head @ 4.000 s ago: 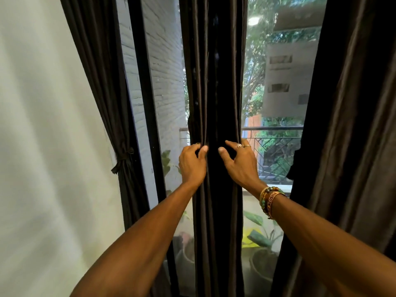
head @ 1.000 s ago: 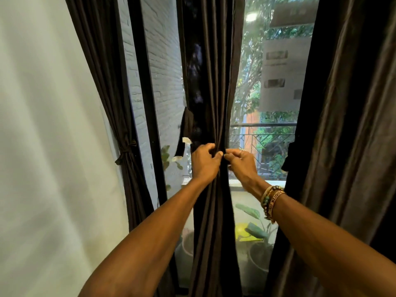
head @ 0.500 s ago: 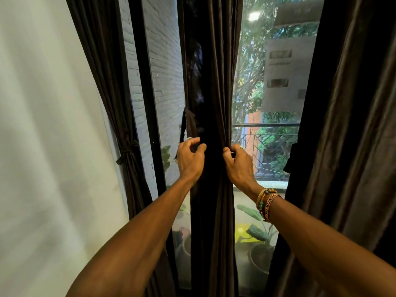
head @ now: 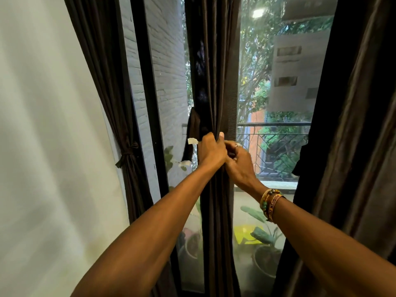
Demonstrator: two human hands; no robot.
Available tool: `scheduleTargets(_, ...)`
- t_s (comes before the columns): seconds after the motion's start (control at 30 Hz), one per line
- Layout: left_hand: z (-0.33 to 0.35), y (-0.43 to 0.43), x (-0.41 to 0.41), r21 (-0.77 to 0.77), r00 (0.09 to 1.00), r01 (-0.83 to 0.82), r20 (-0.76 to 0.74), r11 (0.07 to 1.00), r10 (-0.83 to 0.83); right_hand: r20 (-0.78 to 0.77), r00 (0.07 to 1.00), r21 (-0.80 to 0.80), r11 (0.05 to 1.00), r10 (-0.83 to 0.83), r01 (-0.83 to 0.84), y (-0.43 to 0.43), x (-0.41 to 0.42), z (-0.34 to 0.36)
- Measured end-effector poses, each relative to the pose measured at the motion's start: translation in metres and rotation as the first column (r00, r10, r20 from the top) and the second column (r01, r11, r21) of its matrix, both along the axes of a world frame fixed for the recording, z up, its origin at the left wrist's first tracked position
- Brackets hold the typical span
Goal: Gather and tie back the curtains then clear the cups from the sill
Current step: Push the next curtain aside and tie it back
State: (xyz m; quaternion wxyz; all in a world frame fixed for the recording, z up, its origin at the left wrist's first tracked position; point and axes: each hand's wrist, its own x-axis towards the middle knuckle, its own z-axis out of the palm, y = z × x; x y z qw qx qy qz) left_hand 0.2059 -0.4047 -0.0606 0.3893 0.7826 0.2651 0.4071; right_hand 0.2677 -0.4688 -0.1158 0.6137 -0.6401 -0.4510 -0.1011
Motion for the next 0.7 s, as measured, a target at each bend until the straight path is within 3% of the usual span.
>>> scheduleTargets(0.1, 0.006, -0.006, 0.001, 0.025, 0.998, 0.052, -0.026, 0.998, -0.051, -0.301, 0.954, 0.232, 0.971, 0.018, 0.055, 0.005, -0.011, 0.001)
scheduleTargets(0.17, 0.005, -0.006, 0.0, 0.109, 0.997, 0.048, -0.069, 0.993, -0.04, -0.58, 0.805, 0.391, 0.909, 0.122, 0.143, 0.008, -0.011, 0.013)
scheduleTargets(0.2, 0.002, -0.005, -0.001, 0.163, 0.995, 0.029, -0.096, 0.986, -0.013, -0.633, 0.764, 0.415, 0.888, 0.126, 0.198, 0.008, -0.008, 0.02)
scheduleTargets(0.3, -0.009, 0.004, -0.009, 0.363, 0.989, -0.062, -0.104, 0.93, 0.106, -0.532, 0.837, 0.282, 0.906, -0.128, 0.317, 0.008, 0.007, 0.04)
scheduleTargets(0.43, -0.016, 0.023, -0.017, 0.646, 0.972, -0.233, 0.178, 0.727, 0.153, -0.531, 0.841, 0.167, 0.96, -0.104, 0.224, 0.026, 0.034, 0.054)
scheduleTargets(0.5, -0.016, 0.033, -0.022, 0.713, 0.969, -0.246, 0.203, 0.656, 0.143, -0.521, 0.85, 0.119, 0.979, -0.079, 0.164, 0.038, 0.047, 0.056)
scheduleTargets(0.57, -0.014, 0.042, -0.027, 0.733, 0.973, -0.233, 0.179, 0.639, 0.149, -0.524, 0.852, 0.152, 0.982, -0.012, 0.108, 0.045, 0.03, 0.071)
scheduleTargets(0.7, -0.014, 0.059, -0.034, 0.654, 0.98, -0.193, 0.086, 0.732, 0.181, -0.613, 0.785, 0.166, 0.986, 0.091, 0.015, 0.061, 0.022, 0.09)
